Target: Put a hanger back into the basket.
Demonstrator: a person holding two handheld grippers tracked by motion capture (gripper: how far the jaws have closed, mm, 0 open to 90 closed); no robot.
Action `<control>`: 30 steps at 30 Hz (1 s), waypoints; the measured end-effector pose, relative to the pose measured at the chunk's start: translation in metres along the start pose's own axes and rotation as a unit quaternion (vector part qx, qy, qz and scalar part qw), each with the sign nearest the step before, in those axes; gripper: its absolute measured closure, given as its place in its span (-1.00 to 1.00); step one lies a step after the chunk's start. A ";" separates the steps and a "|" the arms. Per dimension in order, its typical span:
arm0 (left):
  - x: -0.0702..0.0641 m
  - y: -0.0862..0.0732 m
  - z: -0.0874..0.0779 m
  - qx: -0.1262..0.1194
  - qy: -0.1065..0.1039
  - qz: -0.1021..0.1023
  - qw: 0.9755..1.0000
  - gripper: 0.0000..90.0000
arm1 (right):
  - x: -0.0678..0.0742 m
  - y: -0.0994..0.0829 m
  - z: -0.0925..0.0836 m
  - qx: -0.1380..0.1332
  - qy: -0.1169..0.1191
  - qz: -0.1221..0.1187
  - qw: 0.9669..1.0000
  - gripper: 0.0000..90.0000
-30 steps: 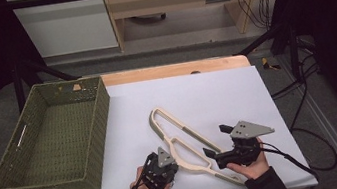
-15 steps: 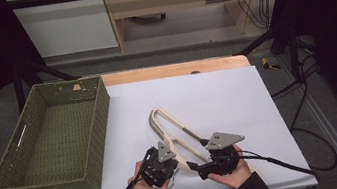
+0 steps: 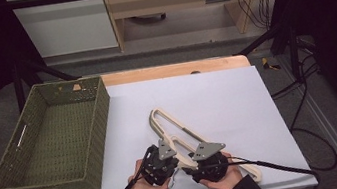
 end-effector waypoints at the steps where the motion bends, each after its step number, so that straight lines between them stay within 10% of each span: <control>1: 0.000 0.000 0.000 0.000 0.002 0.000 1.000 0.97 | 0.000 0.000 0.001 0.001 0.001 -0.001 1.000 0.23; 14: -0.002 0.000 -0.001 0.001 0.001 0.007 1.000 0.94 | 0.000 -0.003 0.002 0.014 -0.010 -0.024 1.000 0.59; 20: 0.006 0.007 -0.019 -0.035 0.004 0.011 0.999 0.57 | -0.002 -0.001 0.001 0.010 -0.019 -0.042 0.999 0.62; 24: 0.018 0.017 -0.051 -0.096 0.040 0.013 0.994 0.13 | -0.003 0.004 -0.007 -0.004 -0.023 -0.044 0.999 0.65; 25: 0.025 0.022 -0.068 -0.134 0.051 0.012 0.990 0.01 | -0.004 0.005 -0.009 -0.004 -0.024 -0.042 0.999 0.65; 30: 0.040 0.021 -0.098 -0.174 0.077 0.013 0.982 -0.28 | -0.009 0.012 -0.018 -0.013 -0.032 -0.042 0.999 0.68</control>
Point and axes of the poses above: each handheld gripper's, and its own axes: z roughly forward along the jaws, y roughly out of its top, x roughly to its left, the point moved 8 cm from there along z, roughly forward along the jaws, and after that the axes turned 15 degrees about z, right-handed, at the moved point
